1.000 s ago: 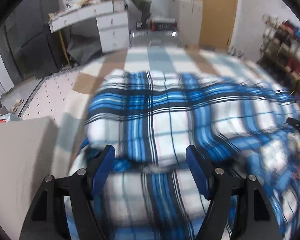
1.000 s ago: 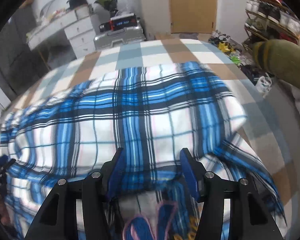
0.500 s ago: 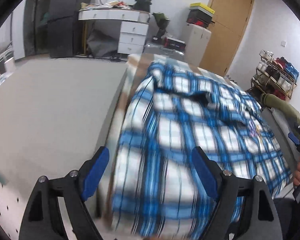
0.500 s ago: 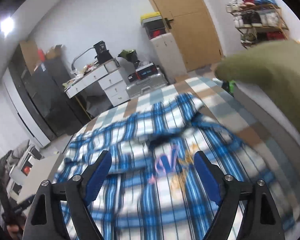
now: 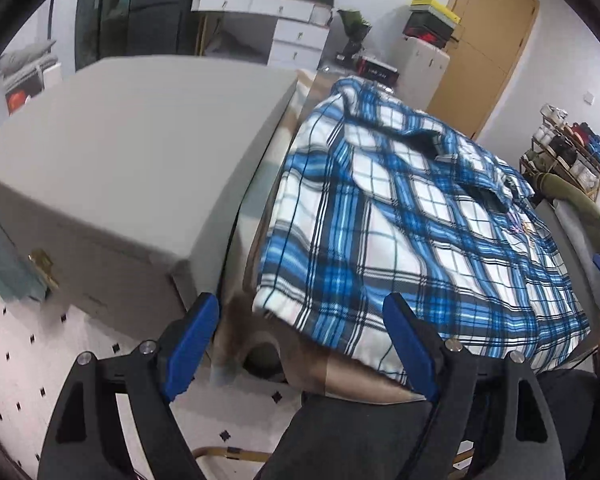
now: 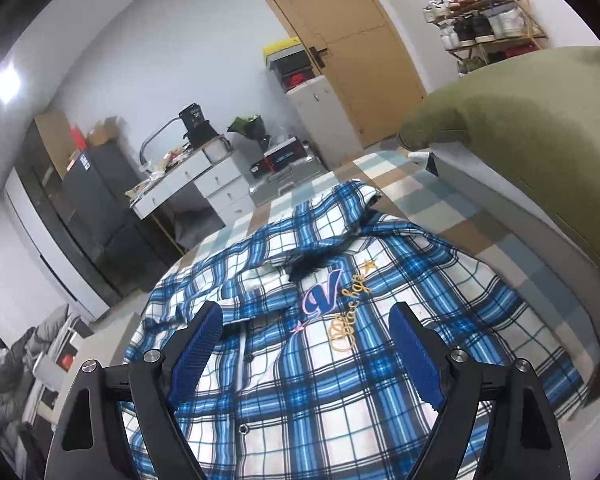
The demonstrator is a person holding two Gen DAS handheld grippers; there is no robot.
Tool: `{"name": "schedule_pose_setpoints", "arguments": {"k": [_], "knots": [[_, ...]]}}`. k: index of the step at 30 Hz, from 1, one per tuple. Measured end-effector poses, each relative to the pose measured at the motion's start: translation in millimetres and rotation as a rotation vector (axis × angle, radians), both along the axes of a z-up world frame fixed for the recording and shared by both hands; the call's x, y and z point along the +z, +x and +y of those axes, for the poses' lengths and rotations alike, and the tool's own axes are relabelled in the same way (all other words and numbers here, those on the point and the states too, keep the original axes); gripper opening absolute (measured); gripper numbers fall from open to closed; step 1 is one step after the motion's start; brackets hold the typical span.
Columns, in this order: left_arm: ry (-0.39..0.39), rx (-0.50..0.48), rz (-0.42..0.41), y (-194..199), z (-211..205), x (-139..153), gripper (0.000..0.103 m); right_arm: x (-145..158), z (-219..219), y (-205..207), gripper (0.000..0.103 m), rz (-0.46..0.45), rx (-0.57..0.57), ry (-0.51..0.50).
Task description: Fold large clothes
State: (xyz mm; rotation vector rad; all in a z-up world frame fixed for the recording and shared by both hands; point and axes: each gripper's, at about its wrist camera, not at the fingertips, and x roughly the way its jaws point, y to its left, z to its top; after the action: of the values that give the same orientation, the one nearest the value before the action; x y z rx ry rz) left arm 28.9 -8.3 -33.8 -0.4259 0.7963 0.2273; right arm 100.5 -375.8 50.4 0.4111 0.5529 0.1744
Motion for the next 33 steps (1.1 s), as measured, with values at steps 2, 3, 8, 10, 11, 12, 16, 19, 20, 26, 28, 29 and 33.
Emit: {"name": "schedule_pose_setpoints", "arguments": {"k": [2,3,8,10,11,12,16,19,20,26,28,29,33], "knots": [[-0.028,-0.008,-0.014,3,1,-4,0.08,0,0,-1,0.086,0.001,0.005,0.001],[-0.041,-0.007,-0.023,3,1,-5,0.078,-1,0,-1,0.086,0.003,0.007,0.001],[0.049,-0.049,-0.063,2,-15,1,0.031,-2,1,0,0.086,0.01,0.007,-0.009],[0.113,-0.101,-0.074,3,-26,5,0.022,-2,1,0,0.086,0.012,0.005,-0.011],[0.123,-0.113,-0.079,2,-27,6,0.022,-3,1,0,0.086,0.012,0.005,-0.01],[0.128,-0.122,-0.087,3,-29,7,0.022,-3,1,0,0.086,0.013,0.006,-0.011],[0.097,-0.099,-0.066,9,-22,1,0.023,-3,2,0,0.086,0.012,-0.001,-0.025],[0.096,-0.058,-0.039,10,-18,-5,0.023,-1,-2,-2,0.086,0.004,-0.02,-0.028],[0.096,-0.032,-0.036,11,-15,-6,0.023,0,-4,-3,0.086,0.0,-0.024,-0.019],[0.125,0.01,-0.062,14,-15,-6,0.024,27,-32,-29,0.086,-0.047,-0.06,-0.027],[0.152,0.007,-0.072,16,-18,-6,0.006,40,-44,-46,0.086,-0.073,-0.09,-0.084],[0.158,0.006,-0.073,18,-19,-6,0.001,44,-49,-51,0.086,-0.071,-0.104,-0.111],[0.143,0.009,-0.122,14,-14,2,0.001,49,-77,-65,0.086,-0.037,-0.177,-0.188]]}}
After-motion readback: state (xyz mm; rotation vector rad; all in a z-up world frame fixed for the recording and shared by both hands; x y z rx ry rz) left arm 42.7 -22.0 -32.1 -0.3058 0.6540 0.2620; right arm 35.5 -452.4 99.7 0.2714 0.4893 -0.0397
